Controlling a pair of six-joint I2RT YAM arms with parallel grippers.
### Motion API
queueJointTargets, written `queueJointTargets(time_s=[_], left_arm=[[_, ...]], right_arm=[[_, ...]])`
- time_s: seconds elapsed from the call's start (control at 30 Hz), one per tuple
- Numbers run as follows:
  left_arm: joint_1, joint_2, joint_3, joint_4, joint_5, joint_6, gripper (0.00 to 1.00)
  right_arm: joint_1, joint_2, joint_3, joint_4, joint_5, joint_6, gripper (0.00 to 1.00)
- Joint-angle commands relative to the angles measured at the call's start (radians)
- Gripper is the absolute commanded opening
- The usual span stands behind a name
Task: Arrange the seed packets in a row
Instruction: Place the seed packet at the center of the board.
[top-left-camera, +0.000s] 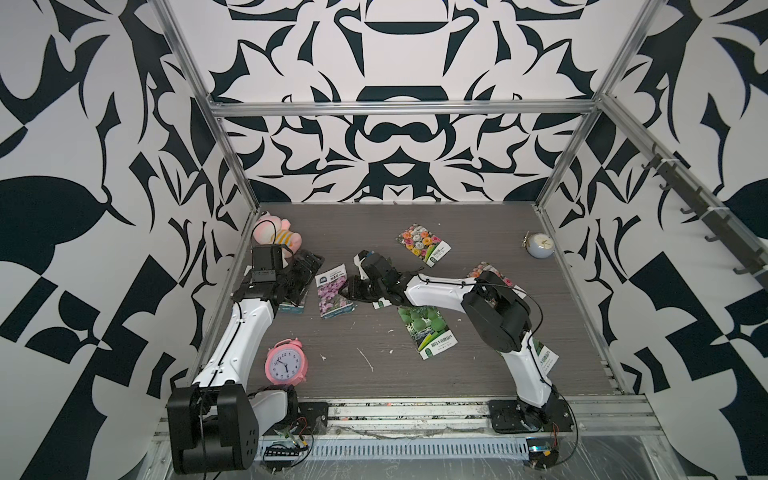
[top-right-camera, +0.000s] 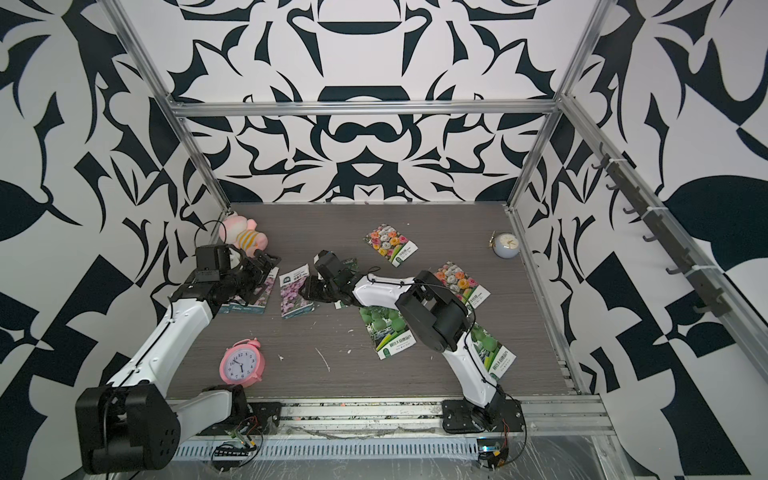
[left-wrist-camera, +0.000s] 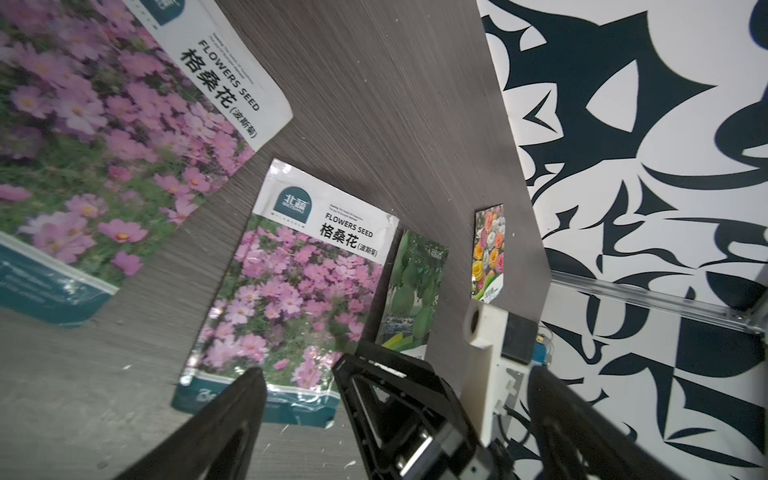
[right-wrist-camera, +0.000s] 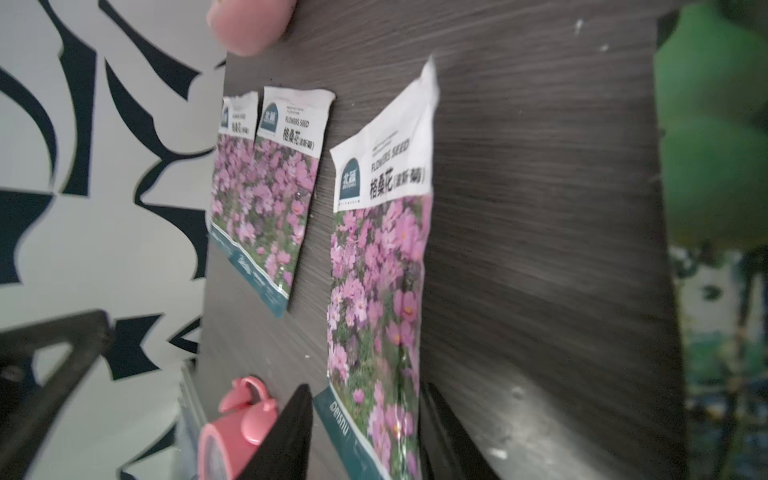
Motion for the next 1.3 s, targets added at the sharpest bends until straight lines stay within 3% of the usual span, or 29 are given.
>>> queueJointTargets(time_s=[0.0, 0.17, 0.27, 0.47, 0.63, 0.7, 0.9, 1.27], left_arm=[[0.003, 0.019, 0.034, -0.075, -0.023, 0.082, 1.0], [-0.014, 0.069, 0.045, -0.124, -0.064, 0.124, 0.95], [-0.101, 0.101, 0.065, -0.216, -0.215, 0.14, 0.93], [-0.243, 0.261, 0.082, -0.289, -0.41, 0.145, 0.88], [-0.376, 0.443, 0.201, -0.412, -0.609, 0.179, 0.86], [-0.403, 0.501, 0.24, -0.443, -0.65, 0.189, 0.79], [-0.414, 0.565, 0.242, -0.39, -0.6, 0.194, 0.77], [-0.392, 0.598, 0.215, -0.275, -0.527, 0.232, 0.84]], right_arm=[[-0.018, -0.118, -0.004, -0.09, 0.08, 0.004, 0.62], [-0.047, -0.266, -0.155, -0.146, 0.185, -0.001, 0.65], [-0.067, -0.34, -0.236, -0.147, 0.211, -0.027, 0.65], [-0.104, -0.416, -0.338, -0.122, 0.2, -0.039, 0.66], [-0.119, -0.435, -0.36, -0.116, 0.192, -0.042, 0.65], [-0.12, -0.438, -0.362, -0.113, 0.189, -0.044, 0.65], [-0.122, -0.445, -0.377, -0.112, 0.188, -0.042, 0.64], [-0.135, -0.429, -0.385, -0.109, 0.159, -0.037, 0.62]])
